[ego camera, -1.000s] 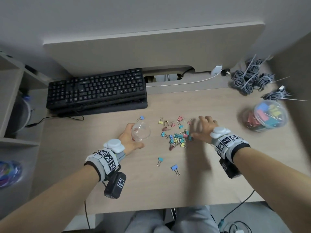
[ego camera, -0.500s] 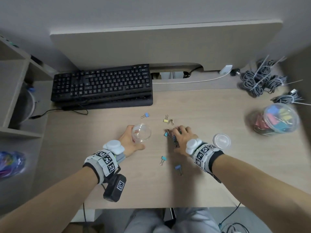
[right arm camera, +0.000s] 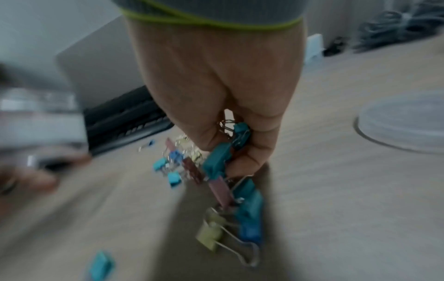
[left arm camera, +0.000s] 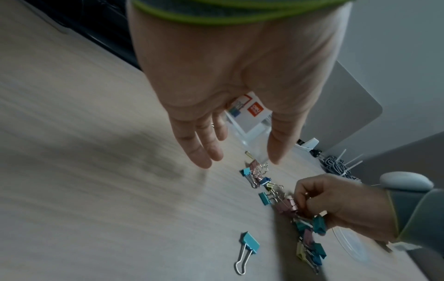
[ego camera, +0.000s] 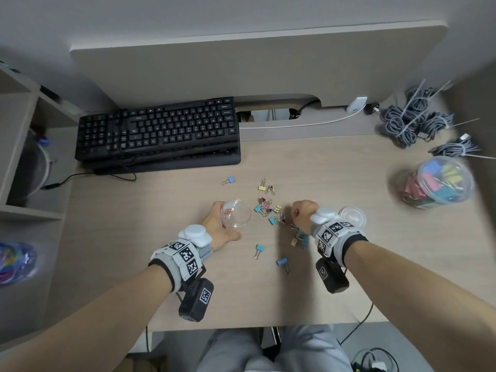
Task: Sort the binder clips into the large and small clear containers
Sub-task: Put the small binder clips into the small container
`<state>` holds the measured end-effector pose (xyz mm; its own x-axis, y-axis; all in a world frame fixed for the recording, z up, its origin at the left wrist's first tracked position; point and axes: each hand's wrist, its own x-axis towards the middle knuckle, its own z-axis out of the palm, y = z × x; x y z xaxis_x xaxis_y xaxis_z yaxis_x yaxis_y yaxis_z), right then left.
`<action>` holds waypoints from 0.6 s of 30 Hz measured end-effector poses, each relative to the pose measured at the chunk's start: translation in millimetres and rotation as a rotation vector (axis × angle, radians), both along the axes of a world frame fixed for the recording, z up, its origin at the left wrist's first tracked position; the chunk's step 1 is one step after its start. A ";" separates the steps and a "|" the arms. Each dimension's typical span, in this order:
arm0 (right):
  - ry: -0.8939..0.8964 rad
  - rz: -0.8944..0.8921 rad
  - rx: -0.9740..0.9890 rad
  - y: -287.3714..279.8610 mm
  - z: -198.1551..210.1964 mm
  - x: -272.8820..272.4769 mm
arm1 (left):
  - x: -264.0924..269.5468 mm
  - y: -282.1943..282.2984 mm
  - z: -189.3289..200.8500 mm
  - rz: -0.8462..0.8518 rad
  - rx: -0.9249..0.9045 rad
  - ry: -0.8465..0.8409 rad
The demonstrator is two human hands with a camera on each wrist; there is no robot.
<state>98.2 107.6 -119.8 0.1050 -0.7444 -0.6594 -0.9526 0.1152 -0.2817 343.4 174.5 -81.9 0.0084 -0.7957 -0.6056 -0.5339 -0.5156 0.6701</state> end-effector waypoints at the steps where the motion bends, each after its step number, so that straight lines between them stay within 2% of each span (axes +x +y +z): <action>1: -0.024 -0.078 -0.006 -0.4 2.3 -1.6 | -1.7 -0.8 -1.7 -0.005 0.006 -0.004; 5: -0.438 -0.446 0.121 -5.0 23.1 0.1 | -10.7 -3.4 -5.8 -0.060 0.014 -0.030; 9: -0.713 -0.504 0.134 -7.1 64.2 18.3 | -22.3 -2.6 -8.2 -0.128 -0.006 -0.043; 13: -0.748 -0.396 0.064 -6.0 88.1 40.8 | -29.3 -2.9 -7.2 -0.170 -0.020 -0.042; 18: -0.608 -0.241 0.061 -0.4 100.6 53.8 | -34.4 -5.5 -0.3 -0.147 -0.042 -0.013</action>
